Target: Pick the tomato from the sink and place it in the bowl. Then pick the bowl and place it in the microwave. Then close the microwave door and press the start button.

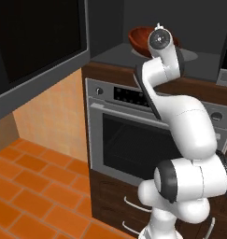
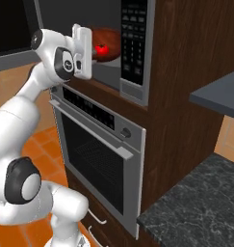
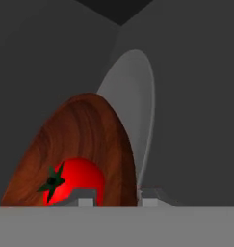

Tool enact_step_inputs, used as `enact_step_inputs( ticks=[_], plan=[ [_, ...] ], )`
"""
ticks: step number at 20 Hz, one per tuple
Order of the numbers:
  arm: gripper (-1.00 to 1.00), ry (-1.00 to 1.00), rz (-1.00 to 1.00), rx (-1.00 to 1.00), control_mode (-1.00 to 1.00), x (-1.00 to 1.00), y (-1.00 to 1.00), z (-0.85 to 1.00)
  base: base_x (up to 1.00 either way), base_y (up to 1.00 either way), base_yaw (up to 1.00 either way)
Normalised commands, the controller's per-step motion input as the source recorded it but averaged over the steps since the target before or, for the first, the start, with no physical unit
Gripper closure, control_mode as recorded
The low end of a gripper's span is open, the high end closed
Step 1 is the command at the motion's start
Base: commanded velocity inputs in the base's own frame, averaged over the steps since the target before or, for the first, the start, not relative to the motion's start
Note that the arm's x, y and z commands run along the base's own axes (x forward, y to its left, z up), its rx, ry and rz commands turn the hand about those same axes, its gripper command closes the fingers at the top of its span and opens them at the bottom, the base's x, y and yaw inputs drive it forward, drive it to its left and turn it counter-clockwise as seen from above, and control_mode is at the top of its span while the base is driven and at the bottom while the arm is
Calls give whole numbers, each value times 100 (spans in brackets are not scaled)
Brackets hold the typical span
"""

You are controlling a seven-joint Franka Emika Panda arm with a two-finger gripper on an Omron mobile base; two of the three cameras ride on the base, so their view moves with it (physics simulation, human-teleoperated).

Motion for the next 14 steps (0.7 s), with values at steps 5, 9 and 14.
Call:
enact_step_inputs(
  ticks=[5,9,14],
  plan=[
    [-100,-22,0,0,-100,2,3,-3,0,0,0],
    [-100,-35,0,0,-100,-3,13,0,0,0,0],
    [-100,-28,0,0,-100,-46,44,21,0,0,0]
  ],
)
